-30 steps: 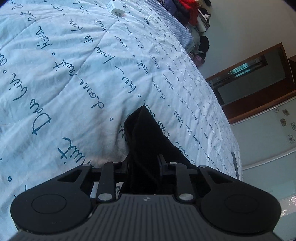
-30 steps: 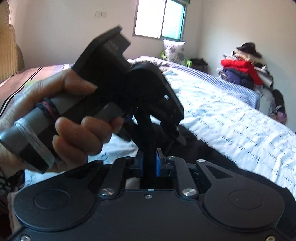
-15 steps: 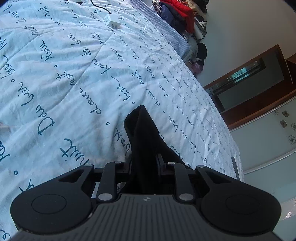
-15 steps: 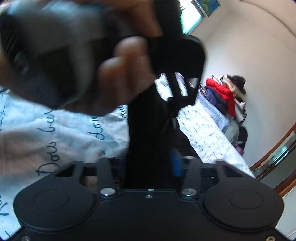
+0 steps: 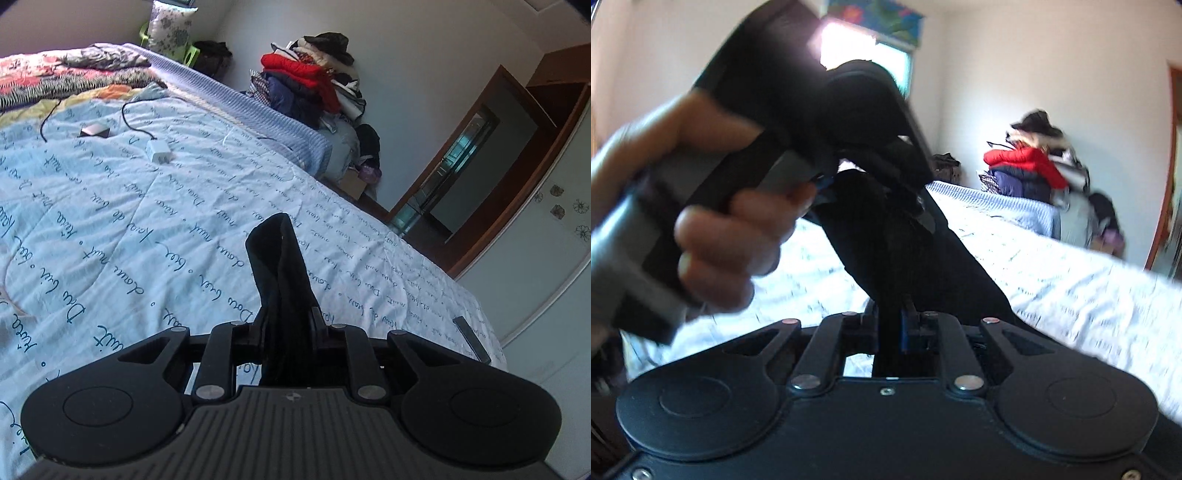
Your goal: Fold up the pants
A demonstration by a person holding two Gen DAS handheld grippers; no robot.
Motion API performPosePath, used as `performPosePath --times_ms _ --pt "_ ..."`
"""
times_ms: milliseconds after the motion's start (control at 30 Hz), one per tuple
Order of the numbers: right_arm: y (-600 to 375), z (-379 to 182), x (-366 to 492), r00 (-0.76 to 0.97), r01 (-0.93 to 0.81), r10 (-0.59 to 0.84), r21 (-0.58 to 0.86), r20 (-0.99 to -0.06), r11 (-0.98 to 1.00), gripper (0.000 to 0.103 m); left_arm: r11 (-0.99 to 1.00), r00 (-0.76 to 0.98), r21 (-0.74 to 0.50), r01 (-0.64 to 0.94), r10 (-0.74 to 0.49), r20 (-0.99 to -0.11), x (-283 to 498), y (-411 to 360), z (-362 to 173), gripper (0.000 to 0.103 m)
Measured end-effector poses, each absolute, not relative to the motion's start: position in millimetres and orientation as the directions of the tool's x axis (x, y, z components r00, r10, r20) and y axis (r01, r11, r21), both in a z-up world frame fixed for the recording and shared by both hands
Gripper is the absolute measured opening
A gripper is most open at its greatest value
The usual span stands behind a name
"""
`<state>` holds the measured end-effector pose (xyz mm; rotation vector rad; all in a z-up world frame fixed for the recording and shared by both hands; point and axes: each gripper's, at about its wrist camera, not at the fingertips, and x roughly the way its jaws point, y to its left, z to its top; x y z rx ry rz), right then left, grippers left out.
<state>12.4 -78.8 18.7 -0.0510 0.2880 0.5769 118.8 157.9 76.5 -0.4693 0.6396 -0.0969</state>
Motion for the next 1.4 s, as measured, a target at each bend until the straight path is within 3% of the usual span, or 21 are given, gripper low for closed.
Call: performPosePath --times_ms 233,733,1400 --pt "-122.3 16.7 10.0 0.823 -0.485 0.524 0.210 -0.219 0.849 0.010 0.912 0.814 -0.409 0.027 -0.258 -0.520 103.5 98.4 101.2 0.019" --pt "-209.8 -6.1 -37.3 0.907 -0.331 0.390 0.301 -0.162 0.894 0.010 0.917 0.737 -0.299 0.264 -0.392 -0.550 84.1 -49.3 91.7 0.017" --pt "-306.4 -49.0 -56.8 0.944 -0.077 0.206 0.436 -0.258 0.897 0.010 0.849 0.566 -0.170 0.501 -0.469 -0.677 74.7 -205.4 20.1 0.016"
